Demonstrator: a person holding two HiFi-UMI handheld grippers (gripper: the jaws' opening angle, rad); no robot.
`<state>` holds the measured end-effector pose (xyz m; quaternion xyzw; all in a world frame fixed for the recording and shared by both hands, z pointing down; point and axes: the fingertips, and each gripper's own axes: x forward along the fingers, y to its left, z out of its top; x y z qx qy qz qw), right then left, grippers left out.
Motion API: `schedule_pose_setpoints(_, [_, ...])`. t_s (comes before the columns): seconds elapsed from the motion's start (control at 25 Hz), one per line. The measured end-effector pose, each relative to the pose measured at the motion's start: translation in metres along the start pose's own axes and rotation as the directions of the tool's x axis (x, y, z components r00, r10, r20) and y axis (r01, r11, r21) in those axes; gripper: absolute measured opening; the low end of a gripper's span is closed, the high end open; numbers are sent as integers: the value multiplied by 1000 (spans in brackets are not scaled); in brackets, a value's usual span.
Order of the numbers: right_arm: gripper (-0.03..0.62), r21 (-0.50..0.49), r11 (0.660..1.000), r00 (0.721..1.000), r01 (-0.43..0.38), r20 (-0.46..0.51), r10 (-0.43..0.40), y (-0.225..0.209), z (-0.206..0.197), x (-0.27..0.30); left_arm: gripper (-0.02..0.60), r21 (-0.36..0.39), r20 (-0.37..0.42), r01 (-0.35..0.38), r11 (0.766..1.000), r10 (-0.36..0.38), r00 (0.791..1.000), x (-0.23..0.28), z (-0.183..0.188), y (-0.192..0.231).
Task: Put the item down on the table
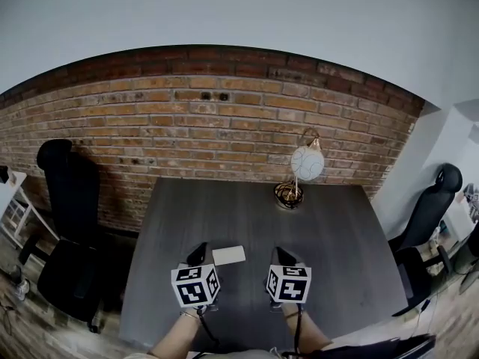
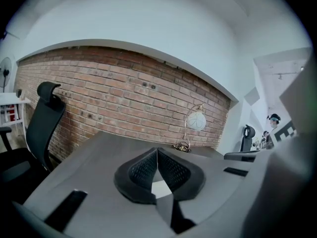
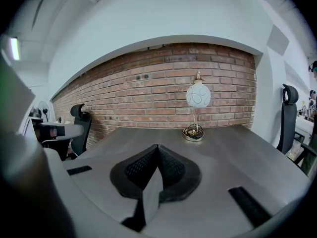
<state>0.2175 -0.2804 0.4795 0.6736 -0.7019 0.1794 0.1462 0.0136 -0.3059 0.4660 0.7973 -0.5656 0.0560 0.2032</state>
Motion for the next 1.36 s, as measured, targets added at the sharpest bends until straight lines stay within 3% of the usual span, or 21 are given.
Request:
schedule_pose_setpoints(0.4, [32,-2,1000,999,-25,46,26,9,13,-7,20,43,43,-37,998,35,998,-11,8,7])
schedule_pose_setpoints(1.36, [32,-7,998,997,-68,27,68,12,10,5,20,17,42,-107,994,107,993,-10,7,32])
